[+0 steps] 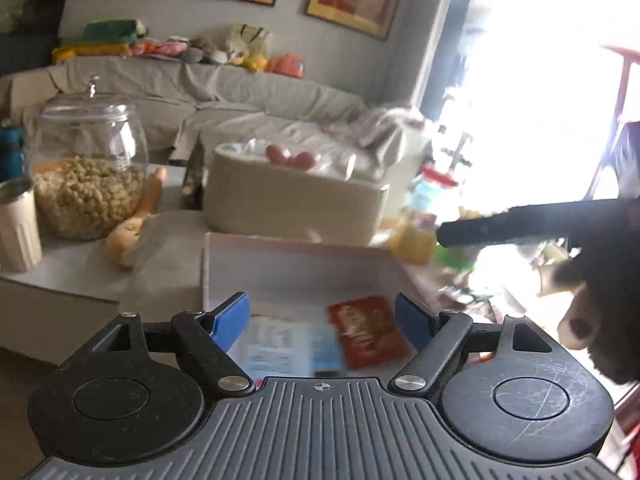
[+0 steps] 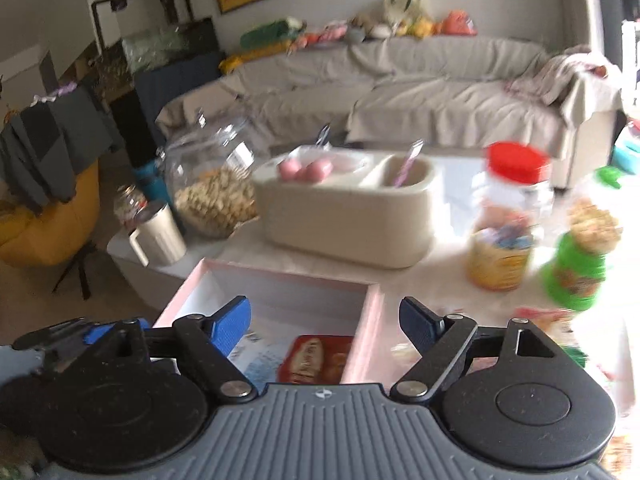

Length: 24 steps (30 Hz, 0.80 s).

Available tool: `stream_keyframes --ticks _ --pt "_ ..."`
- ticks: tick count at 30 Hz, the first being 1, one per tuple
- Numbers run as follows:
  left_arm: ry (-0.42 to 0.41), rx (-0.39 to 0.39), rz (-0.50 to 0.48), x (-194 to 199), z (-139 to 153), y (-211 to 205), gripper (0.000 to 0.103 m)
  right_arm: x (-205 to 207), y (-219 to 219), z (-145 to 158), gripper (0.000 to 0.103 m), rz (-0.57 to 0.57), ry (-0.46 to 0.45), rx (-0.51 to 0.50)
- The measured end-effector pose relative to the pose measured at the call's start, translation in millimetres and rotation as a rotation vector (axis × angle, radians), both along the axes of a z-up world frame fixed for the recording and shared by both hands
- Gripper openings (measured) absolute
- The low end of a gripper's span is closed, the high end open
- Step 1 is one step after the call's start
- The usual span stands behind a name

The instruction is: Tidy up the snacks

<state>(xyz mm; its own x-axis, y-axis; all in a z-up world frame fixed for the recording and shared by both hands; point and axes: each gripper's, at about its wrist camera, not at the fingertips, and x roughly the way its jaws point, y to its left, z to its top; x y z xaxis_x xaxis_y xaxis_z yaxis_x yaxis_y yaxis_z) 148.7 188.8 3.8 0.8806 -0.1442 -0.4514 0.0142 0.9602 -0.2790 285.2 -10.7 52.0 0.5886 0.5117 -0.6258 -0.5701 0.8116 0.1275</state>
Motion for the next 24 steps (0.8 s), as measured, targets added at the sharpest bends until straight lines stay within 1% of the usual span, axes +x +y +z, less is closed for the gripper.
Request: stream_keyframes --ticks 3,6,8,9,12,14,16,18,21,22,24 --pt "-0.023 -0.018 -0.081 -14 9 -19 0.085 -5 -37 4 0.085 -0.069 -0.068 -0.006" --pt "-0.036 -0.035 -0.170 -27 6 -46 0.085 -12 -73 -9 0.085 -0.169 -0.134 -0.080" --pt "-0.011 -0.068 -0.223 -32 -3 -63 0.083 -16 -86 -25 0.085 -0.189 -0.115 -0.128" --pt "0.008 -0.081 -0.246 -34 -9 -72 0.080 -20 -92 -36 0.085 -0.182 -0.094 -0.141" --pt "0.053 -0.087 -0.290 -37 -22 -95 0.077 -30 -97 -62 0.084 -0.167 -0.036 -0.118" --pt "0.071 -0.068 -0.299 -40 -27 -105 0.077 -32 -93 -76 0.083 -0.155 0.008 -0.082" --pt "0.093 -0.037 -0.286 -43 -32 -110 0.077 -28 -86 -89 0.083 -0.162 0.036 -0.051" --pt "0.114 -0.013 -0.264 -46 -36 -108 0.077 -23 -78 -93 0.083 -0.191 0.016 -0.045" --pt "0.148 -0.037 -0.231 -53 -46 -99 0.077 -2 -64 -87 0.083 -0.205 -0.064 -0.052" --pt "0.157 -0.047 -0.222 -54 -49 -97 0.077 9 -60 -86 0.082 -0.206 -0.069 -0.058" --pt "0.171 -0.066 -0.214 -54 -53 -95 0.077 35 -53 -87 0.076 -0.212 -0.035 -0.075"
